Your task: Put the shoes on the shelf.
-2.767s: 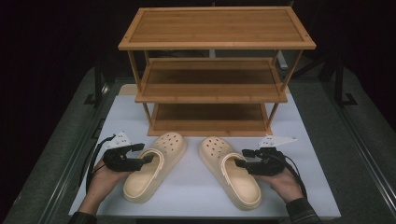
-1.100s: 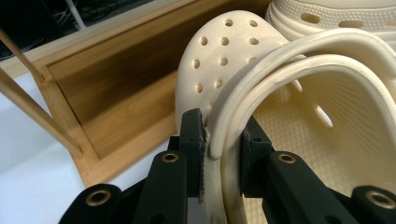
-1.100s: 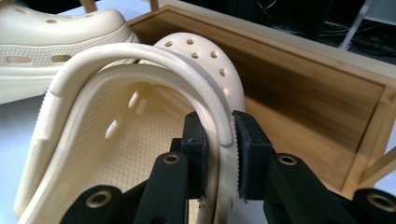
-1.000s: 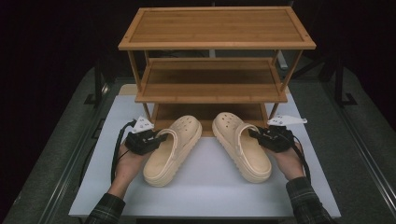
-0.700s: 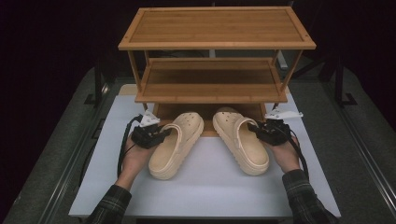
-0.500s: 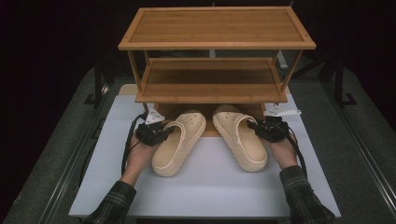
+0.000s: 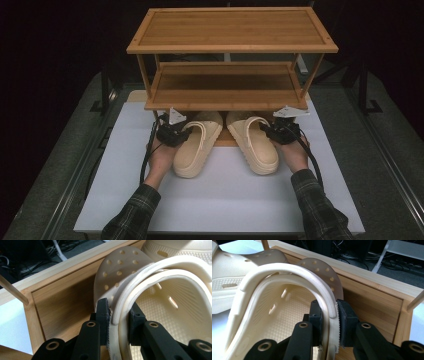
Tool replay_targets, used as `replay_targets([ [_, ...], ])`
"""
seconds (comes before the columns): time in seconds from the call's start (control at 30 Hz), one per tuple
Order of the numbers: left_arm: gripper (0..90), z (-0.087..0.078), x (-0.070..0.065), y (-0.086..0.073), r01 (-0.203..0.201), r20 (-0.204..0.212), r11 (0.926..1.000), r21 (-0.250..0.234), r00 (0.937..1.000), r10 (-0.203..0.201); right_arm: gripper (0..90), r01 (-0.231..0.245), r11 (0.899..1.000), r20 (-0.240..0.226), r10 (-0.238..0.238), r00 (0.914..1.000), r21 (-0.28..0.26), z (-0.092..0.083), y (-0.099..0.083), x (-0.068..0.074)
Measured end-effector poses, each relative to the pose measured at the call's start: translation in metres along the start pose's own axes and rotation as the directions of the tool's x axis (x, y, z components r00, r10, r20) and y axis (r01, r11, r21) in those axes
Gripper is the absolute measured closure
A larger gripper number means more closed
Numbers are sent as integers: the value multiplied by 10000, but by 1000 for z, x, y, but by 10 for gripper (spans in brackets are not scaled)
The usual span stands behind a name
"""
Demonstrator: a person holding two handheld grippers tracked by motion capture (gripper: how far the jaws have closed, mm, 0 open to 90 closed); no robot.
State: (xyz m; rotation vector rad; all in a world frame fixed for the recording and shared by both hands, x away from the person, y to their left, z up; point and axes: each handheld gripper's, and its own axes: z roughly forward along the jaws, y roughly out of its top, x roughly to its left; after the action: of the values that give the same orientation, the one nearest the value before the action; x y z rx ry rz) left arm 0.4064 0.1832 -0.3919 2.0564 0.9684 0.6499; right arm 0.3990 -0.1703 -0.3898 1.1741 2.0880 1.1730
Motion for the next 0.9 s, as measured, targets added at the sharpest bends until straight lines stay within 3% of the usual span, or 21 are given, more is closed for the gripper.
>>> replay_targets([
  [0.2, 754, 4, -5, 2, -130, -506, 9999, -75, 9986, 126, 752, -11, 10000, 81, 12, 10000, -56, 10, 0, 6],
  [0.63, 714, 8, -14, 2, 35, -717, 10000, -81, 9974, -41, 737, -96, 9999, 204, 97, 9997, -28, 19, -2, 14],
  [0.67, 702, 10, -15, 2, 16, -691, 10000, -68, 9976, -21, 720, 100, 9999, 170, -102, 9998, 83, 21, -3, 17],
  [0.77, 669, 9, -14, 1, 126, -572, 9998, -140, 9983, -133, 701, 115, 9999, 176, -116, 9998, 49, 21, -3, 18],
  [0.9, 575, 4, -10, -1, 322, -202, 9993, -163, 9993, -325, 550, -165, 9998, -152, 166, 9997, 117, 17, -2, 13],
])
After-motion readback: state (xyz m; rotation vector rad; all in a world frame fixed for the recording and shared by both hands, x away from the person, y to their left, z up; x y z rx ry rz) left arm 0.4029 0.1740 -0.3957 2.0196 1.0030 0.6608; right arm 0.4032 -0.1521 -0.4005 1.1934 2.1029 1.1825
